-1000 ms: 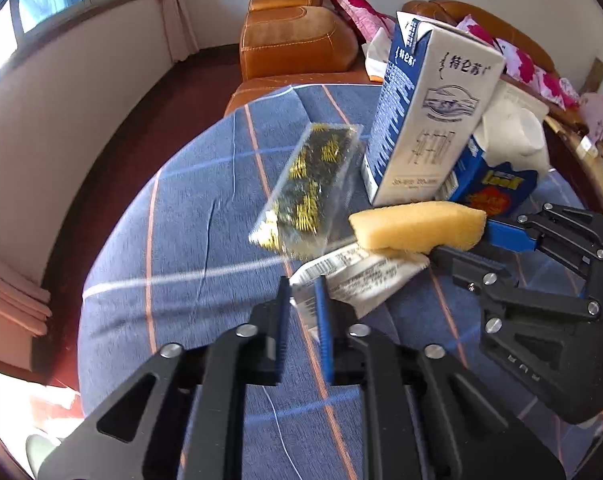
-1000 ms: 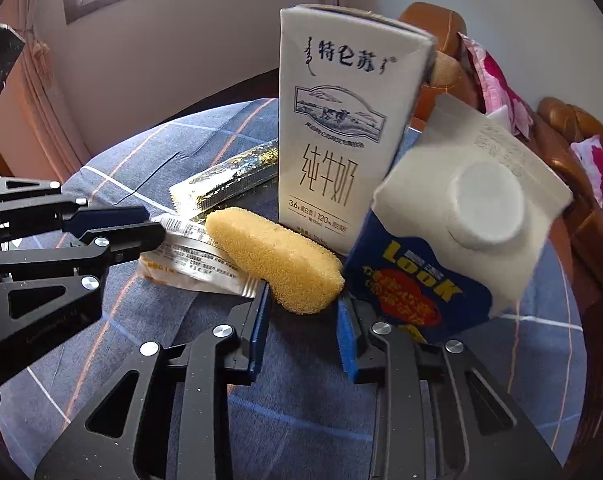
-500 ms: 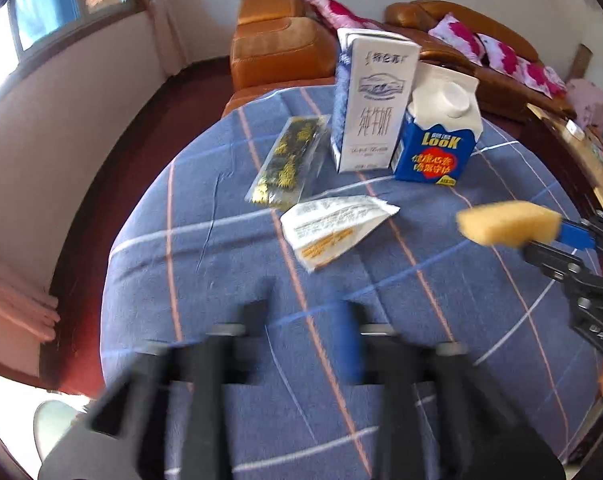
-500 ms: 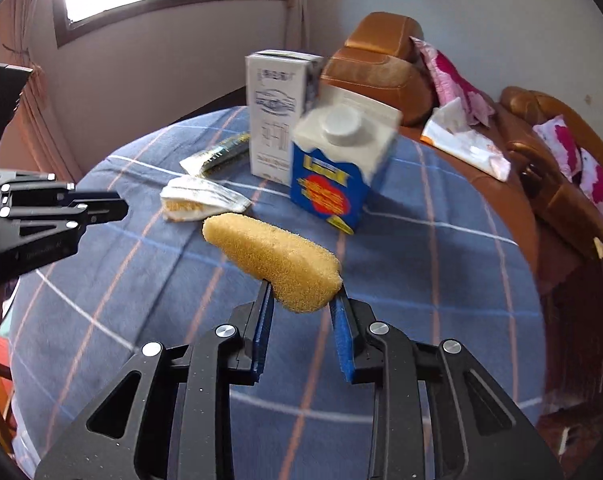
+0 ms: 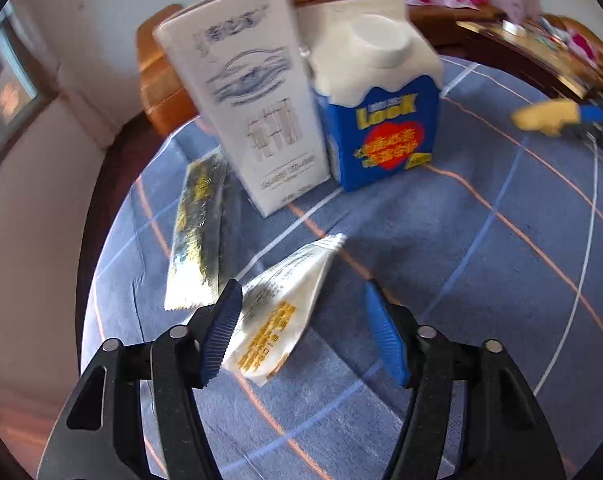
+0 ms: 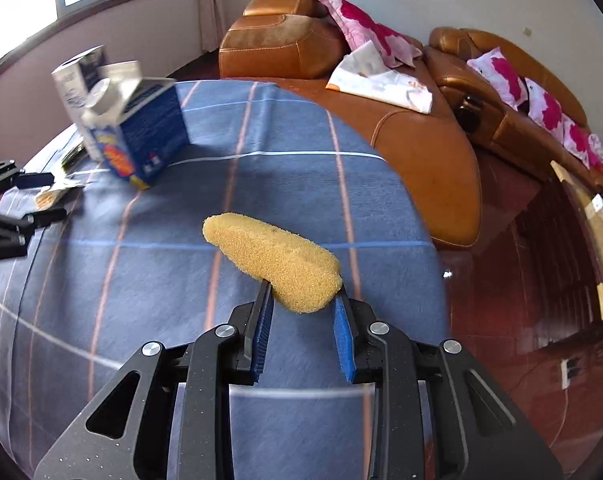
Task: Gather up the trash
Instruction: 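Grasp the yellow sponge with right tool while left tool grasps the white wrapper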
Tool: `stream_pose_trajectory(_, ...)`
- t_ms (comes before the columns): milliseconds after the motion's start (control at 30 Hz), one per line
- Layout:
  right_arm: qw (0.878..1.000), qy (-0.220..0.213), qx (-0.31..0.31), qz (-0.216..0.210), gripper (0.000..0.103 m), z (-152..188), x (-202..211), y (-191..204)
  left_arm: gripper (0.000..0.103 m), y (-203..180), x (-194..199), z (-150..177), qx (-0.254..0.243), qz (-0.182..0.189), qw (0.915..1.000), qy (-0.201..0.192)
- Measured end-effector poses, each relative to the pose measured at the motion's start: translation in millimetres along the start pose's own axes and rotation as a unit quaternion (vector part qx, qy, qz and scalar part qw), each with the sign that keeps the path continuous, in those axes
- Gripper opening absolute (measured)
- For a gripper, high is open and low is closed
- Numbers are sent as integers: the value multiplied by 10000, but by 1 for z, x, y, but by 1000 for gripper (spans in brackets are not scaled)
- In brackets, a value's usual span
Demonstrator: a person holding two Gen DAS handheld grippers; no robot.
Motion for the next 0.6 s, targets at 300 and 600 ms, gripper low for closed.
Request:
stream_pose_trajectory(300, 9999, -42, -98, 14, 29, -7, -19, -4, 26, 13, -4, 1, 289, -277, 9992, 91)
stream_pose_trajectory(600, 9998, -93, -149, 27, 29, -6, -10, -6, 20, 8, 21, 6, 638, -459, 9968, 138)
Point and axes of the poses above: each gripper's, at about its wrist camera, not at the fingertips, and x roughly against the way its jaws point, y to its left, z to its underside, the point moved 9 cm from there along -x, roughly the way its jaws point, and after that the axes turned 15 degrees about -x, right-handed, at the moved point
